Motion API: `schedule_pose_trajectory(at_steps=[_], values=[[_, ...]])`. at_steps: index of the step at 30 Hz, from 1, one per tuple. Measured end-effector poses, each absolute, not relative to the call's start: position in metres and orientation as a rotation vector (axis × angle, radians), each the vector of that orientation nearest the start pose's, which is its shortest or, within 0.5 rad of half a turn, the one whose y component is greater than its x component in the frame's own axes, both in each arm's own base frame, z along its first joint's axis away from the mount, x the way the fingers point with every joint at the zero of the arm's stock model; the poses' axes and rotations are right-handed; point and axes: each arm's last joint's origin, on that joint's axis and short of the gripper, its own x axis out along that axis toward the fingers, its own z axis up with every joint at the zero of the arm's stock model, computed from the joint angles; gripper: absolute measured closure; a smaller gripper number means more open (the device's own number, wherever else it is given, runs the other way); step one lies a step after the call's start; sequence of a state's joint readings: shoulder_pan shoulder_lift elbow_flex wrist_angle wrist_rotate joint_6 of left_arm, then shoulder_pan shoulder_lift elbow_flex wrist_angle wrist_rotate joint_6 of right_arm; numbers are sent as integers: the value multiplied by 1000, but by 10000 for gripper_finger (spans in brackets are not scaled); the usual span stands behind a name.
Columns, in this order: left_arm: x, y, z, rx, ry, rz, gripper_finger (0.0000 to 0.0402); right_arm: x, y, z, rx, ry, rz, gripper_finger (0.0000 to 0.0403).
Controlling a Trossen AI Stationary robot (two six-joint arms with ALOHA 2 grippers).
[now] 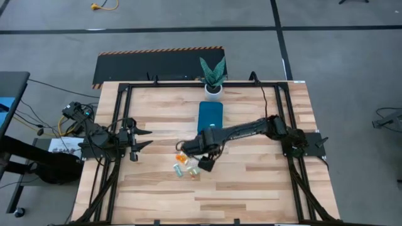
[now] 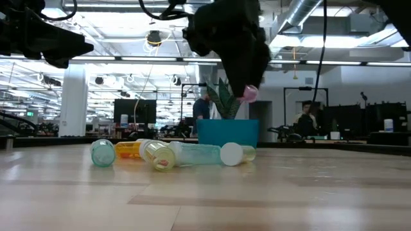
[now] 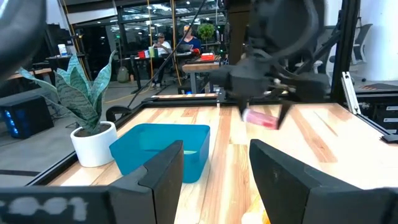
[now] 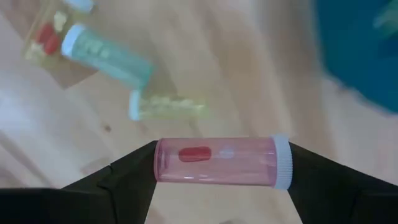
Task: Pick and place pill bottles into a basket
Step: Put the pink pill bottle into the bin
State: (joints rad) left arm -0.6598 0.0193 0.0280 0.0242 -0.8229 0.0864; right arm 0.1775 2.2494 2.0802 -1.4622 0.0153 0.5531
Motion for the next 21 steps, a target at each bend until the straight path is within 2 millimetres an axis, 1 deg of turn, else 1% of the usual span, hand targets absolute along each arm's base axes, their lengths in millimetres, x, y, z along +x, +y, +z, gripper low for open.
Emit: schedule_pose_trajectory(at_steps=[6,11,16,21], values=[[82,-37,174,64,-17,163,226,429,35,235,146,1615,-260,97],[82,-37,174,64,-17,164,226,431,-5,235,70,1625,-183,97],[82,-37,174,64,-17,164,226,431,-44,235,-21,1614,-155,97],[82,-37,174,64,-17,164,226,432,-73,235,-65,1571,-114,97]])
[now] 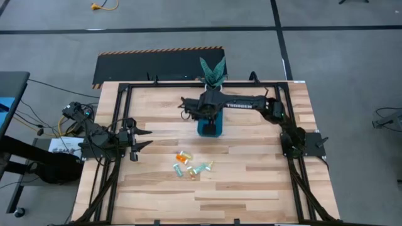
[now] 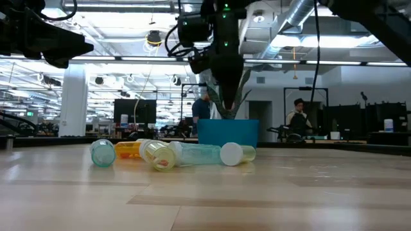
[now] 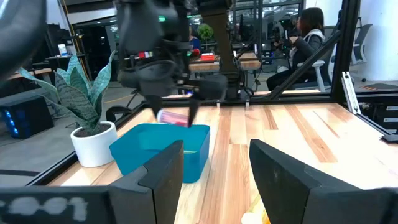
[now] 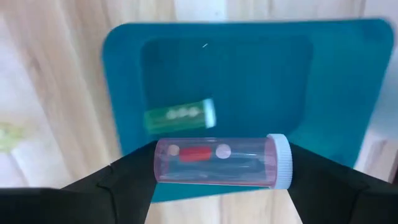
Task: Pick and place pill bottles into a basket
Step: Put the pink pill bottle into the bin
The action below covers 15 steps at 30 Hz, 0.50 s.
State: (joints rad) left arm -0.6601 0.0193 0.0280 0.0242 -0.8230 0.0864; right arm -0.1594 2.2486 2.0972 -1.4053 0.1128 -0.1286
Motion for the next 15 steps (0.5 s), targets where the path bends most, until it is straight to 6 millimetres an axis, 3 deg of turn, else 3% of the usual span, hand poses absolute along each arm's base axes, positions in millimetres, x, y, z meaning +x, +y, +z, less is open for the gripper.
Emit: schedule_pose_trajectory(at_steps=[4,15], values=[[82,-37,174,64,-17,164,226,432,-84,235,-76,1553,-88,97],[82,-37,174,64,-17,164,226,436,-83,235,-88,1517,-50,97]])
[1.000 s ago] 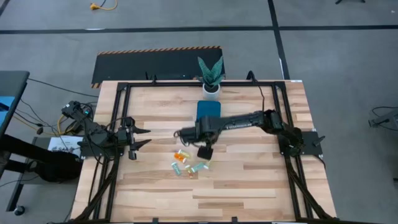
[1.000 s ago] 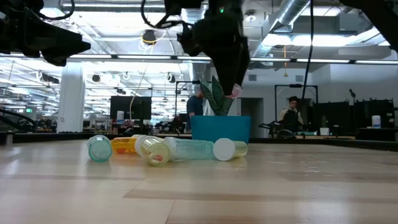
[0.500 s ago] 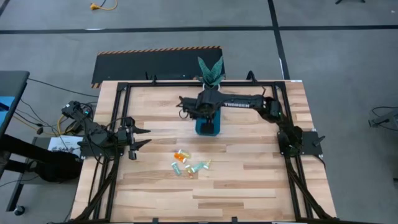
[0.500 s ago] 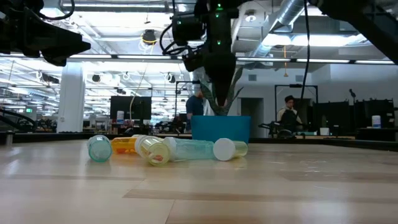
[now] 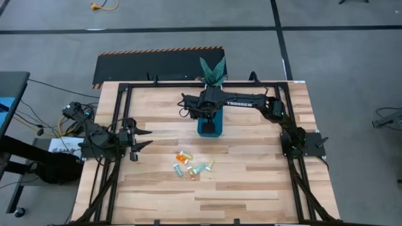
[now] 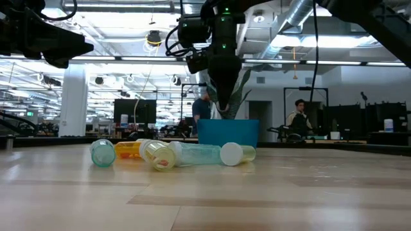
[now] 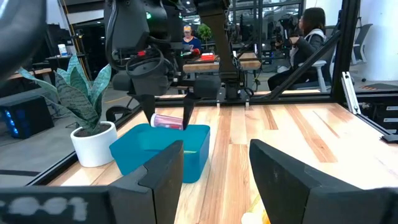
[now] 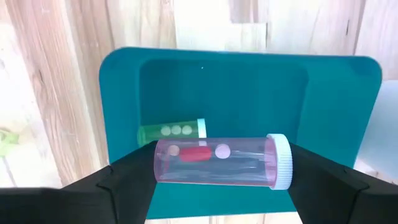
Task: Pick and place pill bottles into a basket
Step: Put the pink pill bottle into the bin
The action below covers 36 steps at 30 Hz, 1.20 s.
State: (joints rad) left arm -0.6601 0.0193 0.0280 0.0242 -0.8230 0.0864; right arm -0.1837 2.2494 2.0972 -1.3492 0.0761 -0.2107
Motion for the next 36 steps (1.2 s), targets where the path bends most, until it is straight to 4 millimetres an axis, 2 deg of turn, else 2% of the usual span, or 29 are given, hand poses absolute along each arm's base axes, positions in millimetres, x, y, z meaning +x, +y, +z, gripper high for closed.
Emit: schedule_pose_trajectory(at_steps=[16,32,36], values=[[82,-37,174,65,-17,164,226,433,-89,209,-84,1580,-35,97],[82,-37,174,64,-17,164,226,439,-89,209,-51,1508,-4,97],[82,-37,174,64,-17,164,226,438,-89,200,-47,1514,-2,97]])
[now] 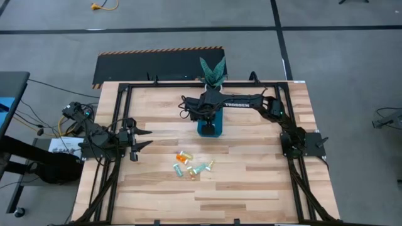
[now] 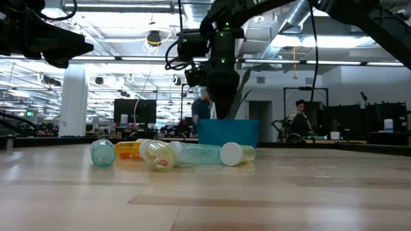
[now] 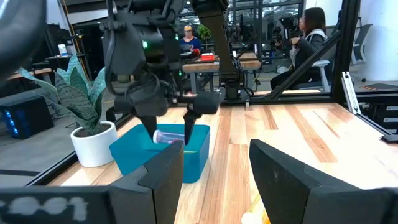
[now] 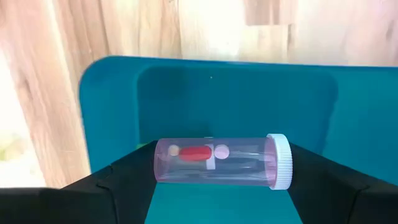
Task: Pick and place pill bottles into a basket
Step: Put the pink pill bottle into the bin
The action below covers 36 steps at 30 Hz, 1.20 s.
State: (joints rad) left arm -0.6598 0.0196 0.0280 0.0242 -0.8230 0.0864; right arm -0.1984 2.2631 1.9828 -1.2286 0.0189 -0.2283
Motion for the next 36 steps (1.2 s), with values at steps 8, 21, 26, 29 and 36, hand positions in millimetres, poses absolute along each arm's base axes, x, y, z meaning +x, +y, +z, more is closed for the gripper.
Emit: schedule_pose_trajectory(at_steps=[8,21,26,29,36], values=[[82,-37,174,64,-17,164,226,436,-89,190,-19,1518,28,97],[82,-37,174,64,-17,164,226,436,-89,190,-13,1510,44,97],[82,-37,174,64,-17,164,226,436,-89,190,-17,1510,48,97],[82,-37,174,64,-17,164,226,436,-89,190,-17,1510,48,97],[82,-37,174,64,-17,164,226,436,-89,190,-12,1509,43,97]])
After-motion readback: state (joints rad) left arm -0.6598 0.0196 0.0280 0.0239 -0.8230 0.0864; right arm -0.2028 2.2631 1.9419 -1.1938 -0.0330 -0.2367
